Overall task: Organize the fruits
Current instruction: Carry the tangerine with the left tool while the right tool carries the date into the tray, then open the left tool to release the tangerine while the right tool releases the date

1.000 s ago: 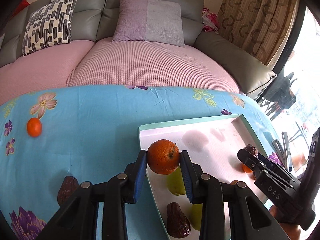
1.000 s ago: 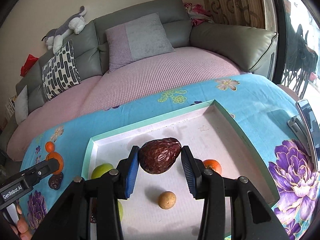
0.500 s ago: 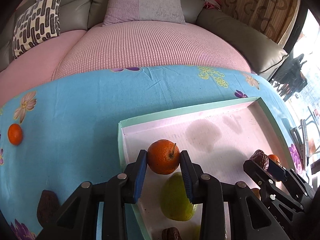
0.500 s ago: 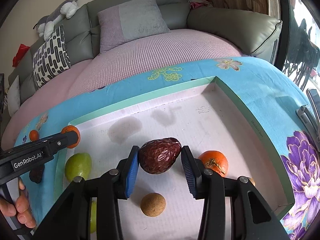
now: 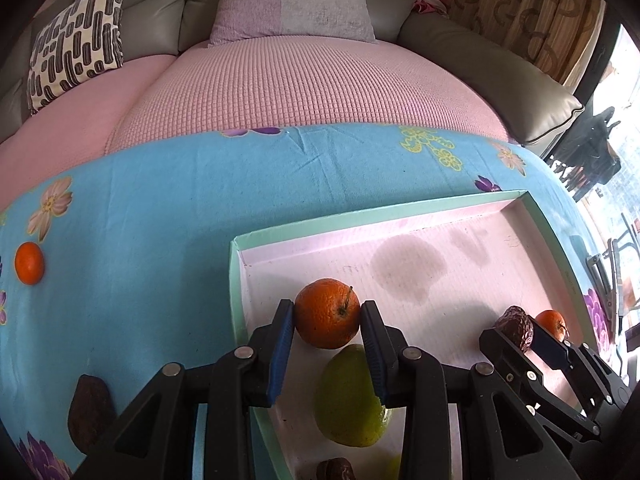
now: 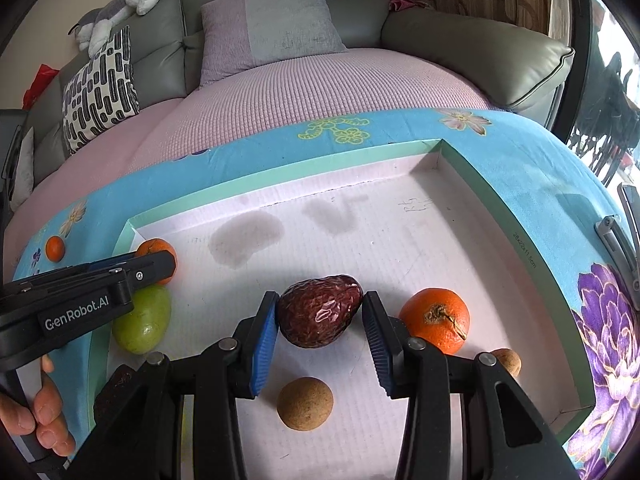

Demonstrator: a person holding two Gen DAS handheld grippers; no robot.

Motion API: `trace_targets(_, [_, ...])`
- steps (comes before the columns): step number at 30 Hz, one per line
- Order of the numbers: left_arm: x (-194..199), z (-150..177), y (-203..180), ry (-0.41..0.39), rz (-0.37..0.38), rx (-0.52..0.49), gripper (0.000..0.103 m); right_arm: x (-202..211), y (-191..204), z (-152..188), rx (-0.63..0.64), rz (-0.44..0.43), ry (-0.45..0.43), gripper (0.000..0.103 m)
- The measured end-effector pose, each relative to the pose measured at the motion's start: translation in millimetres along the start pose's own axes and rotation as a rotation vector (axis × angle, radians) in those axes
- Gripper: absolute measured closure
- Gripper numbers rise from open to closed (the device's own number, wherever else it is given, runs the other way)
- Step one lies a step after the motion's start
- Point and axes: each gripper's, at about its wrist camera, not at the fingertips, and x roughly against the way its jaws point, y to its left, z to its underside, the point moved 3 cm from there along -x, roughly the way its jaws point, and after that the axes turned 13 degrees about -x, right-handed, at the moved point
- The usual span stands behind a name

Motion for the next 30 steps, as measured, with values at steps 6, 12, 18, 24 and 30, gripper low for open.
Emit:
trace_targets(6, [2, -1, 1, 0.010, -0.008, 0.009, 0.066, -1, 1, 0, 0.005, 0.003, 0.001, 0.059])
trace_targets(12, [10, -2, 5, 0.002, -0.010, 0.027, 0.060, 0, 2, 0, 0.010, 0.008, -0.003, 0.059])
trace_targets(18, [32, 0, 3, -0.016, 0.000, 0.033, 0.055, 3, 3, -1, 0.020, 0.010, -0.012, 0.057])
trace_targets(24, [56, 19, 10, -0.044, -0.007, 0.073, 0.055, 14, 8, -1, 0.048, 0.031, -0.015, 0.056])
trace_targets(30, [72, 50, 27, -0.049, -0.053, 0.122, 0.043, 29, 11, -2, 0.064, 0.041, -0.039, 0.041])
